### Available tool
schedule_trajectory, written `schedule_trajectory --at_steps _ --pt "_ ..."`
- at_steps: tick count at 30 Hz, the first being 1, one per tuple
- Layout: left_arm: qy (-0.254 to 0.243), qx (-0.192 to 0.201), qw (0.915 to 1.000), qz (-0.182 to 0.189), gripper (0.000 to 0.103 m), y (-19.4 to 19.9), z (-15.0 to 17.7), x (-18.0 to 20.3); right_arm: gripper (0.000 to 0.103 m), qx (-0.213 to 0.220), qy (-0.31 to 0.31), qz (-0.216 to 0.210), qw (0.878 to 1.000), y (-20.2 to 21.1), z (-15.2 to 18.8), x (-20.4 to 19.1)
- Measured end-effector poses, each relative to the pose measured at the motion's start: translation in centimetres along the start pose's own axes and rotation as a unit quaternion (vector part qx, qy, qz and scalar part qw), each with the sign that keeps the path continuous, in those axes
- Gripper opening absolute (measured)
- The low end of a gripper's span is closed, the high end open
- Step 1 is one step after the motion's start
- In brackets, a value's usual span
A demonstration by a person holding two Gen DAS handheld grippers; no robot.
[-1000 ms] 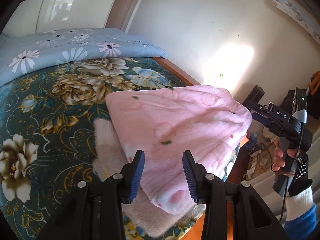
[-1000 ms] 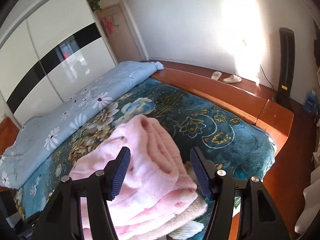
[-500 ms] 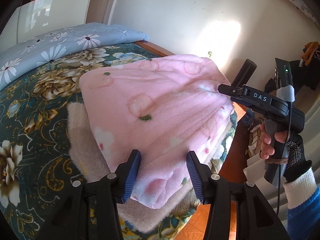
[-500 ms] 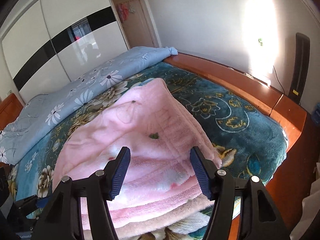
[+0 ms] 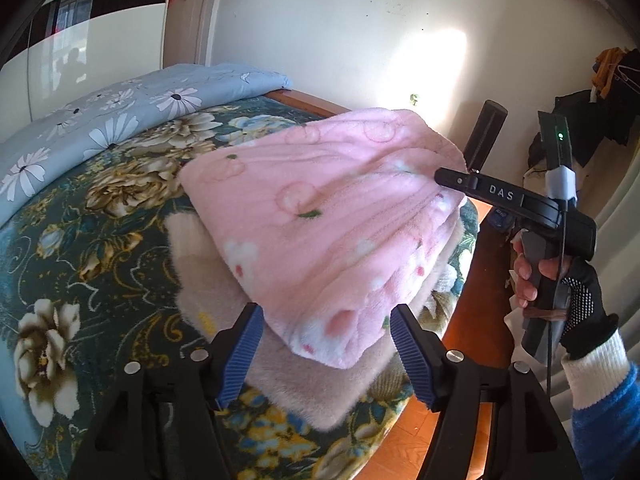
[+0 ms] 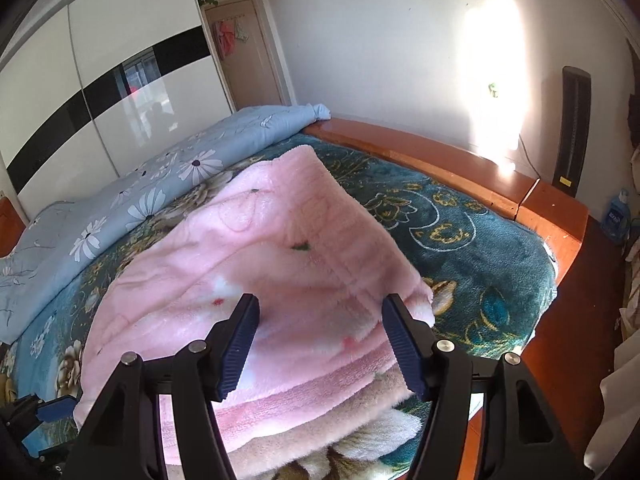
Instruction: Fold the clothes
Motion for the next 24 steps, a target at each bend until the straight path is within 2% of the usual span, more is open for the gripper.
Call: schedule_trajectory --at_steps 3,5,7,9,11,13,16,20,24 --pt "0.008 0.004 0.9998 -0.018 0.083 1.2 0.5 -1.1 0.073 0.015 0.019 0.021 0.999 1.3 1.3 -1.5" --pt "0.007 0.001 0.9997 -0.025 0.088 1.7 1.2 -1.4 0.075 0.016 0.03 0.008 0.999 2.2 2.5 -3.0" --pt "-0.001 0.007 0.9994 -0.034 0.093 2.2 1.9 -1.6 0.087 0.017 0.036 0.002 0.999 3.1 3.8 -4.3" --pt "-0.006 0.027 0.9988 -0.041 0.103 3.1 2.8 -1.8 0.091 0.014 0.032 -0.006 0.999 3.9 5.3 -5.3" --pt "-0.005 0.04 0.9982 -0.043 0.103 3.8 3.9 -2.1 0.097 0.01 0.024 -0.012 1.0 4.7 6.9 -6.2" --pt "0.002 0.033 0.9981 -0.051 0.103 4.2 5.4 -2.7 0.103 0.013 0.018 -0.009 1.0 5.6 8.3 -6.8" --pt "0.014 0.029 0.9977 -0.06 0.103 4.9 7.3 -3.5 0.103 0.019 0.011 0.002 1.0 7.2 10.2 -7.8" --pt "0.043 0.025 0.9974 -0.052 0.103 6.3 8.9 -4.0 0.103 0.024 -0.005 0.02 0.999 9.5 12.6 -8.6" --pt "0.035 0.026 0.9973 -0.058 0.103 7.8 10.1 -4.0 0.103 0.019 -0.025 0.044 0.999 11.7 15.7 -9.2"
Point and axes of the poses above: each gripper's, at about its wrist camera, not at the fingertips, and y roughly against the way its jaws point, x to its right, z to its underside, the point moved 10 cm from there along -y, roughly the way its jaws point, and after that the axes turned 3 degrees about x, right-handed, at the moved point
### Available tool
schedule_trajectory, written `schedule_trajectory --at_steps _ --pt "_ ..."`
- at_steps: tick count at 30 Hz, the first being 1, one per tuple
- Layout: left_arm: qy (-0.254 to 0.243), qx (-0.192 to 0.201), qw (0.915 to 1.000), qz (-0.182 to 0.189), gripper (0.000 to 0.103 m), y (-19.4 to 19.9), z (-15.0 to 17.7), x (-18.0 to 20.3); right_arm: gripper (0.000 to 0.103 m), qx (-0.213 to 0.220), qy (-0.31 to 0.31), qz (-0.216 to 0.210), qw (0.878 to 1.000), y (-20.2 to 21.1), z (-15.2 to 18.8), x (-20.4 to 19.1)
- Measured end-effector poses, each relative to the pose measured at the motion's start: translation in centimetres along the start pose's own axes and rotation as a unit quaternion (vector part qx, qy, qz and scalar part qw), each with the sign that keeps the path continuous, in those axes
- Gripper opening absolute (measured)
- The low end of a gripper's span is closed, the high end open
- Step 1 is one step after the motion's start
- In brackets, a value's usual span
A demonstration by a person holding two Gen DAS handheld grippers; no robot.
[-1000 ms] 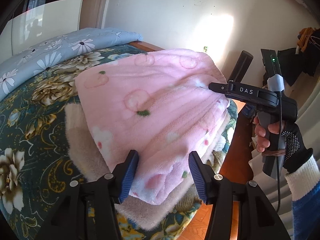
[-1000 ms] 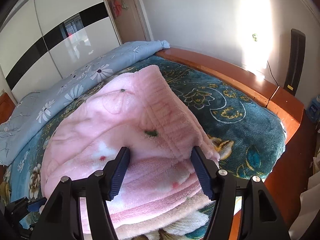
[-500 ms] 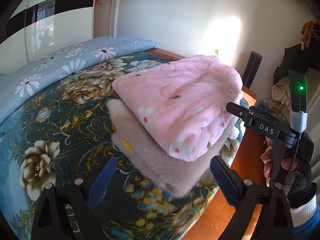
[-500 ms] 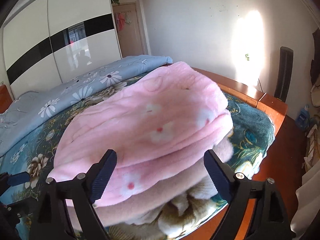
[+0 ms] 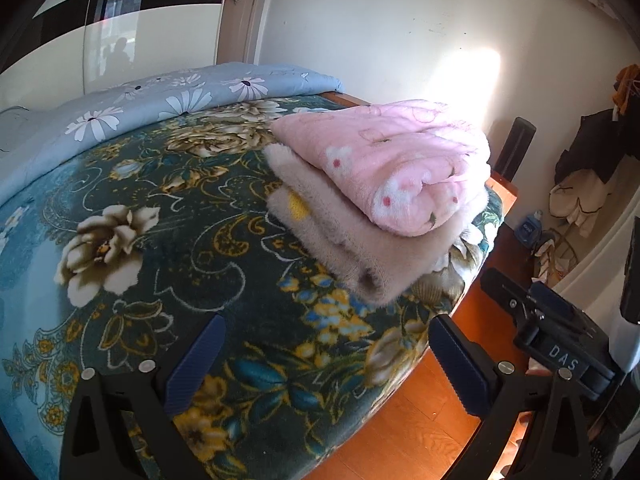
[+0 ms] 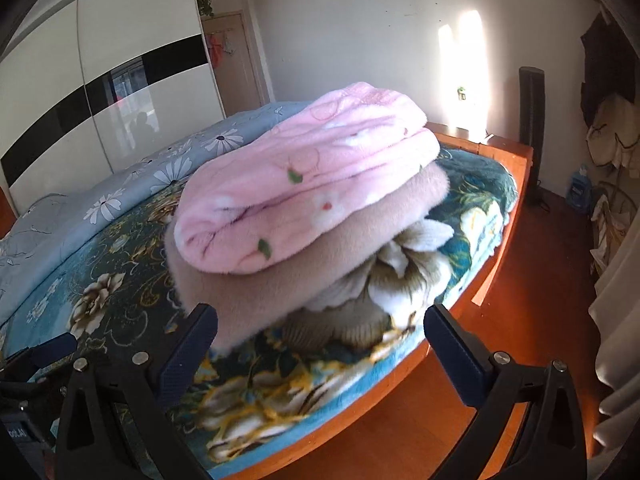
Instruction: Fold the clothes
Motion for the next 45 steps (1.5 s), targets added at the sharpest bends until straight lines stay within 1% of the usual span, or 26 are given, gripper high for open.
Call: schedule_trajectory --at_steps 3,5,7,10,12,15,20,25,33,37,45 --pt "-0.025 0.012 0.9994 -0.022 0.103 1.3 0.3 -0.2 0.103 0.001 -0.007 0.009 1.0 1.8 1.5 -0.6" --pt "-0.043 0.022 0.9981 -0.039 0.103 2.3 0.2 -0.2 0.103 -0.001 0.014 0.01 1.0 2.7 1.8 -1.6" --pt "-0.049 0.029 0.9971 -0.049 0.103 3.1 -0.1 -0.4 0.103 0.0 0.03 0.001 1.0 3.4 1.5 -2.7" --pt "-0.051 0.038 0.9964 -0.056 0.103 4.3 -0.6 -0.6 0.103 0.009 0.054 0.013 0.998 4.7 0.9 -3.6" --pt "-0.055 0.047 0.9953 -0.065 0.103 5.1 -1.0 -0.7 0.103 0.009 0.053 0.013 0.998 5.3 0.6 -3.9" --pt "-0.06 0.062 0.993 -0.08 0.103 6.3 -1.4 -1.1 0.103 0.014 0.038 -0.008 0.999 6.1 0.2 -4.3" --pt "-0.053 0.069 0.9936 -0.072 0.103 7.6 -1.8 -1.3 0.103 0.026 0.046 0.007 0.999 7.6 -0.5 -4.7" --pt "-0.048 0.072 0.9944 -0.061 0.103 8.7 -2.1 -1.0 0.103 0.027 0.053 0.006 0.998 8.6 -0.8 -5.4" --pt "-0.049 0.086 0.9934 -0.059 0.103 10.2 -2.7 -0.6 0.103 0.049 0.069 0.021 0.996 10.6 -1.9 -5.9" --pt "-0.056 0.091 0.9924 -0.061 0.103 10.8 -3.0 -0.2 0.103 0.05 0.062 0.016 0.997 10.9 -2.1 -5.8" --pt "-0.063 0.085 0.9927 -0.058 0.103 10.8 -2.8 0.4 0.103 0.045 0.058 0.016 0.997 10.9 -1.8 -5.5"
Point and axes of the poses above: each gripper's, at about its wrist camera, not at the fingertips, and y roughly against the way its jaws point, x to its right, z to its underside, the point moved 10 cm from there along -y, roughly the way its jaws point, and after that the axes turned 3 degrees about x, right-handed, at the moved point
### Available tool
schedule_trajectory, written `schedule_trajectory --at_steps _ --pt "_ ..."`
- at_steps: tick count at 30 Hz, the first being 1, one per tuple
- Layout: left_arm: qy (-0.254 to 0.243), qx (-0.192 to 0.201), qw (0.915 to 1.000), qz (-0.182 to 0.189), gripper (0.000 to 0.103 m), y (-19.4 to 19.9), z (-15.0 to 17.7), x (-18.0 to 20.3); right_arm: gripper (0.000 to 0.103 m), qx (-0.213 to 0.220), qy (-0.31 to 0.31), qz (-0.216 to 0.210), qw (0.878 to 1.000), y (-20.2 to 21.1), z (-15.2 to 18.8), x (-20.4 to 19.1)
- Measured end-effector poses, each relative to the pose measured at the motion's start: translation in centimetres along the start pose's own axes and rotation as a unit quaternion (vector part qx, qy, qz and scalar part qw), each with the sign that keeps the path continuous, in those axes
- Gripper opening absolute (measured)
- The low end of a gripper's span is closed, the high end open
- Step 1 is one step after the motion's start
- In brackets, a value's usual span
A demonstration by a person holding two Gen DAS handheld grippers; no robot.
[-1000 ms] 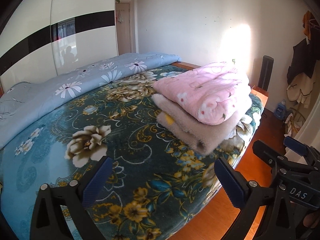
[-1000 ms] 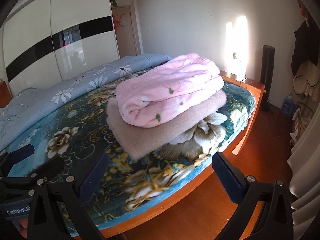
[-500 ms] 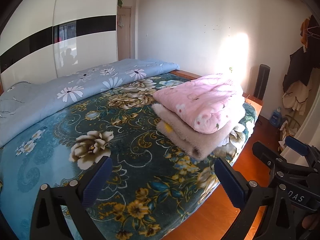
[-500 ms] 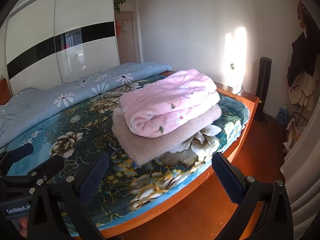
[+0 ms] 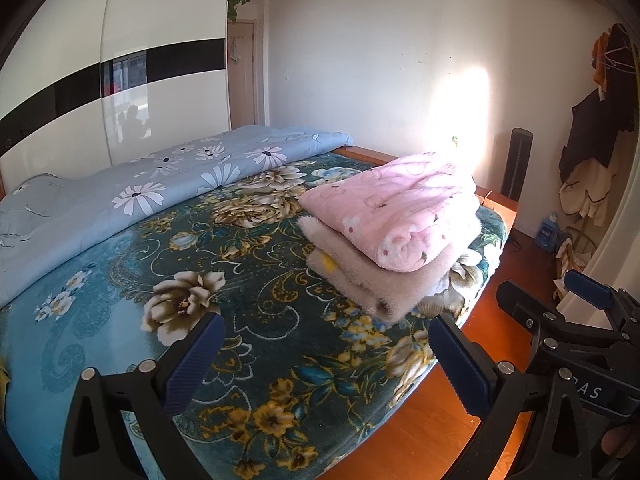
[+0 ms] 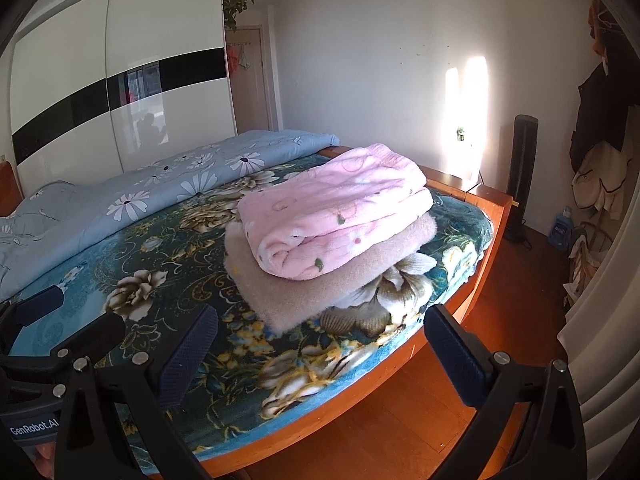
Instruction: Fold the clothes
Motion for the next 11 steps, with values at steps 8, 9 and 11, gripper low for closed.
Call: schedule_trajectory --at_steps 8,9,11 --pt "-0.008 0.0 1.0 0.002 0.103 -0.05 0.03 0.48 0.103 -0.006 0.002 0.003 1.0 -0.22 0.17 0.2" --pt "-0.008 0.001 1.0 0.004 0.103 -0.05 0.06 0.54 0.103 -0.008 0.0 0.005 1.0 -0.27 0.24 0.27" --pt "-0.006 0.003 0.9998 0.017 0.103 0.06 0.14 0.77 0.103 -0.007 -0.006 0.007 1.0 -0.26 0.3 0.55"
Point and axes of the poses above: each gripper's, at about its wrist camera, not at the fingertips, and y roughly against the way its jaws point, x to its right, z to its underside, the point moved 10 cm from there along -y, roughly the way its jaws point, and after that the axes turned 3 degrees about x, right-handed, at the moved point
